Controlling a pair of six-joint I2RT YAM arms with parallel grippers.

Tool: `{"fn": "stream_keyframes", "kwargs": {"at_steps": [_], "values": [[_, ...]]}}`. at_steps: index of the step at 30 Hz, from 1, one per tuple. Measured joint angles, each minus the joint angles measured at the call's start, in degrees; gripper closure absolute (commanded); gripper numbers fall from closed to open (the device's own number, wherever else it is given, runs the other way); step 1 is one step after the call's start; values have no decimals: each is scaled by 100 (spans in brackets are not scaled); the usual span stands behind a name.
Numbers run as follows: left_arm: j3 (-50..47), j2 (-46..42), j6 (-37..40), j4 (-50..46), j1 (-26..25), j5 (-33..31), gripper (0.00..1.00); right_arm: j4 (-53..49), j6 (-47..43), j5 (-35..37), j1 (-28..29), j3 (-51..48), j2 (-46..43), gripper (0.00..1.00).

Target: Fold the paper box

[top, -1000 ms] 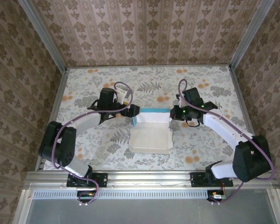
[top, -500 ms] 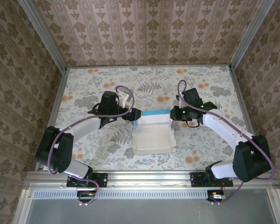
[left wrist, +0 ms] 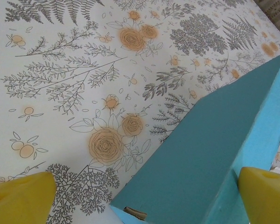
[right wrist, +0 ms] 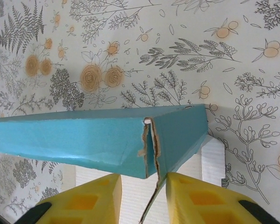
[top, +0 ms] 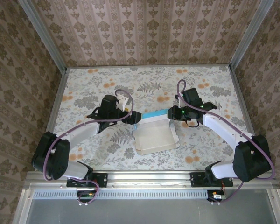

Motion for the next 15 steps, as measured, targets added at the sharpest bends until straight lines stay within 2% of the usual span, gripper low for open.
{"fn": "stream_keyframes", "kwargs": {"at_steps": [7,15], "values": [[0,0,2,0,-59,-66,0,-2,-42,-57,-120,0,-214,59],[0,2,2,7,-68,-85,0,-94,-262,-96,-337,0,-717,58]]}}
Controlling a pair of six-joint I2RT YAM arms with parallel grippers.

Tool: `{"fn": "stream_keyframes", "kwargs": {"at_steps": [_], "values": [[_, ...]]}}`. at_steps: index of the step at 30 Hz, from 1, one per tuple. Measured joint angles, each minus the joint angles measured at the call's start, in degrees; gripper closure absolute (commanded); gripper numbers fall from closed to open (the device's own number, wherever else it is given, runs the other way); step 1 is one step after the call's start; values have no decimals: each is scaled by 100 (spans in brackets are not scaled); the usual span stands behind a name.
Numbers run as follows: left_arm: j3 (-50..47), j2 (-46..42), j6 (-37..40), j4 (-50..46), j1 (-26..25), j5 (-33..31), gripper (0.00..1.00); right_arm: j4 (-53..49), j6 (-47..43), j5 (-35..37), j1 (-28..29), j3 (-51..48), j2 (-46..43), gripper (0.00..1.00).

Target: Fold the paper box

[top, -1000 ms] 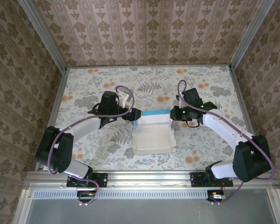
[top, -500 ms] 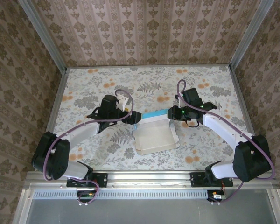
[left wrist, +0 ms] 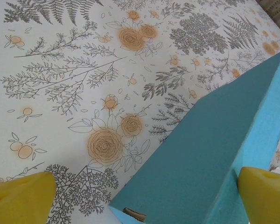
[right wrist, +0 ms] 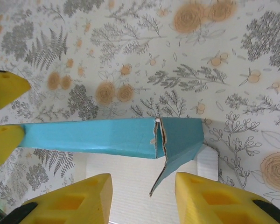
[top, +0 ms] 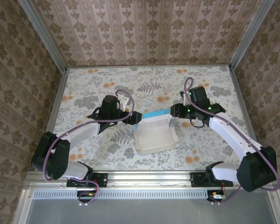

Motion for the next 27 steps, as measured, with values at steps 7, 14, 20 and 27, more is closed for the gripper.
{"fn": "stream_keyframes", "kwargs": {"at_steps": [7,14,20,27], "values": [[0,37,0,52,0,4,0,197,-76,142,-103,-610,-673,55],[2,81,2,90,11,52,0,1292,103,262,-103,-2216,-929,51],[63,92,26,-13,44,94,0,2328,39,181,-103,-2551,-772,46],[188,190,107,-164,164,234,0,3445,-201,96,-74,-2557,-103,46]]}}
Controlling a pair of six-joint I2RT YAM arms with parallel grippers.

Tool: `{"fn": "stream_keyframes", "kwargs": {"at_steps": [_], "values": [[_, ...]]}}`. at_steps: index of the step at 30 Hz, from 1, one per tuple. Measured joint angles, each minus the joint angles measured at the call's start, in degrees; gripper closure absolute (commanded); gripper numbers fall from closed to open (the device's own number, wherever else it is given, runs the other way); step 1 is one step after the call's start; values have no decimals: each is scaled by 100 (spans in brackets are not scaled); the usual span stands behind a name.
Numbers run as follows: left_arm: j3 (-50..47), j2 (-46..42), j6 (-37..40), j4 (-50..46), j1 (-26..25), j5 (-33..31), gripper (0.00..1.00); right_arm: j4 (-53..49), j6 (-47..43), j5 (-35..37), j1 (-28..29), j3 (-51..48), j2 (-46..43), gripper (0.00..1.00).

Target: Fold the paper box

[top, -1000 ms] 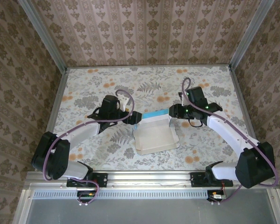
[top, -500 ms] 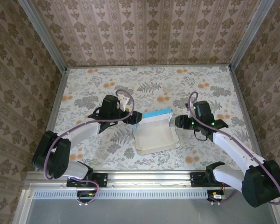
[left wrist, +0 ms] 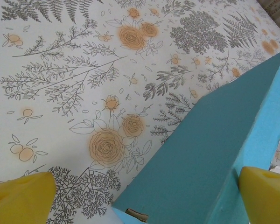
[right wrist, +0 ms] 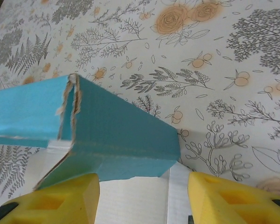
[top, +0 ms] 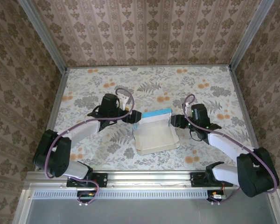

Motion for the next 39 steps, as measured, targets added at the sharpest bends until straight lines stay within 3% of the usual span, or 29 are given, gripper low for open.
{"fn": "stream_keyframes", "kwargs": {"at_steps": [13,29,39], "values": [[376,317,214,-297,153,337,0,402,-313,267,389,435,868,46],[1368,739,741,-1451,221,520,0,315,-612,426,420,658,903,46],[2236,1156,1113,-1790,448,1366,0,175,-691,424,417,743,903,46]]}}
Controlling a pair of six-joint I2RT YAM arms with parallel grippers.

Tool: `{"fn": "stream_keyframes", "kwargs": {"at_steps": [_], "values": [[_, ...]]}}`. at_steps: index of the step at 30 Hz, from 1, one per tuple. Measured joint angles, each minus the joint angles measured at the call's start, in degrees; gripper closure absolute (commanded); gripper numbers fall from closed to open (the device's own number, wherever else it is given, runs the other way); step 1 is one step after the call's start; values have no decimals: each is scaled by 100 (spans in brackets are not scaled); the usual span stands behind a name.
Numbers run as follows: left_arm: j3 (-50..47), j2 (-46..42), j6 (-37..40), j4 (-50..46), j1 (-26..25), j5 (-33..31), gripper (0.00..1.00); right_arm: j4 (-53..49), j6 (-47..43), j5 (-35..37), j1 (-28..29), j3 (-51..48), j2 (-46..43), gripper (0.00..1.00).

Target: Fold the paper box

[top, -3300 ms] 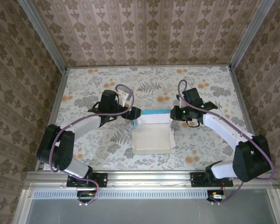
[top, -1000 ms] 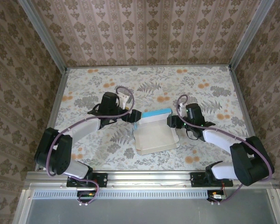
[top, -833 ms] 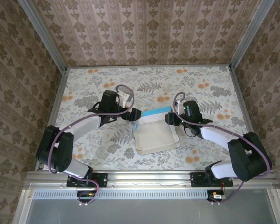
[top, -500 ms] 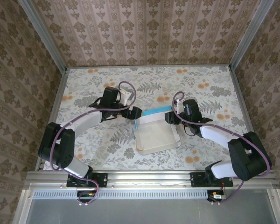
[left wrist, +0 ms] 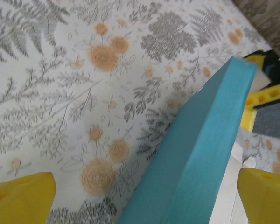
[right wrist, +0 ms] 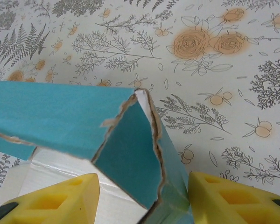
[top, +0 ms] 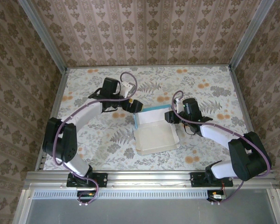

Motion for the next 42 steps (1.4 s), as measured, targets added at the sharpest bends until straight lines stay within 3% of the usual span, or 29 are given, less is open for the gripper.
{"fn": "stream_keyframes", "kwargs": {"at_steps": [7,20,28,42], "values": [[927,839,85,-26,-2,584,0,-98,-74,0,2,44,0,46],[2457,2465,205,-243,-682,940,0,-127,-66,0,0,63,190,46],[2542,2660,203,-240,-962,935,0,-160,59,-20,0,63,140,46],[2345,2653,201,-66,-1029,901,0,-278,227,-136,2,-83,-254,45]]}}
